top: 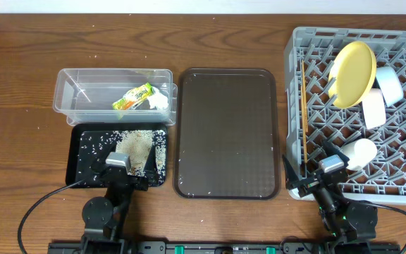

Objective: Sort waste into correct bins and load items into the dishwasher rack

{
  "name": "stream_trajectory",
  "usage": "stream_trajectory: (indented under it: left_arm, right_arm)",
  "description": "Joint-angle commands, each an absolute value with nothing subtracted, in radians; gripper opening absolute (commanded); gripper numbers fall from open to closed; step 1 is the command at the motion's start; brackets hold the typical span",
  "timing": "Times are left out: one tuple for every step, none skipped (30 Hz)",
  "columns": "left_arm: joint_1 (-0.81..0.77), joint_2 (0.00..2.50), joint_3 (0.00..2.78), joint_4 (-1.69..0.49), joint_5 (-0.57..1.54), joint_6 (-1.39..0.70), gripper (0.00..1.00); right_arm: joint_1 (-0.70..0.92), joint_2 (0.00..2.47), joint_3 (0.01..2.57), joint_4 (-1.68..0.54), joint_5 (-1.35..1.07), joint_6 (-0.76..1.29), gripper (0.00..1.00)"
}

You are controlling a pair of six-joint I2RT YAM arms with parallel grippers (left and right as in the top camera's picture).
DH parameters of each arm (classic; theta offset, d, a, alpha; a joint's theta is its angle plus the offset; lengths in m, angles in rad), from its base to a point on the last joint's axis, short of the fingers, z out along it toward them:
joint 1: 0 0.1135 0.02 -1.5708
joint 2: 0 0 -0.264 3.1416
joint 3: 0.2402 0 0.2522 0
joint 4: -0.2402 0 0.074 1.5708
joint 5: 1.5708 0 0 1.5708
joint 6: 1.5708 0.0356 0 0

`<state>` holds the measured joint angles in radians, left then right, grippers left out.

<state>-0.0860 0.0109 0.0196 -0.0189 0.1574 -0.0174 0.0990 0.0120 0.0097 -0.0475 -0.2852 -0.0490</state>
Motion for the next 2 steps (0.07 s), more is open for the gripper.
stream_trajectory:
  left_arm:
    - [-0.081,0.004,0.004,-0.052,0.172,0.0,0.99]
    - [-0.081,0.004,0.004,-0.052,0.172,0.0,0.99]
  right_arm:
    - [0.09,0.006,0.005,-0.046,-0.293,-0.057,0.99]
    - [0.09,0.006,0.005,-0.046,-0.294,-0.057,0.99]
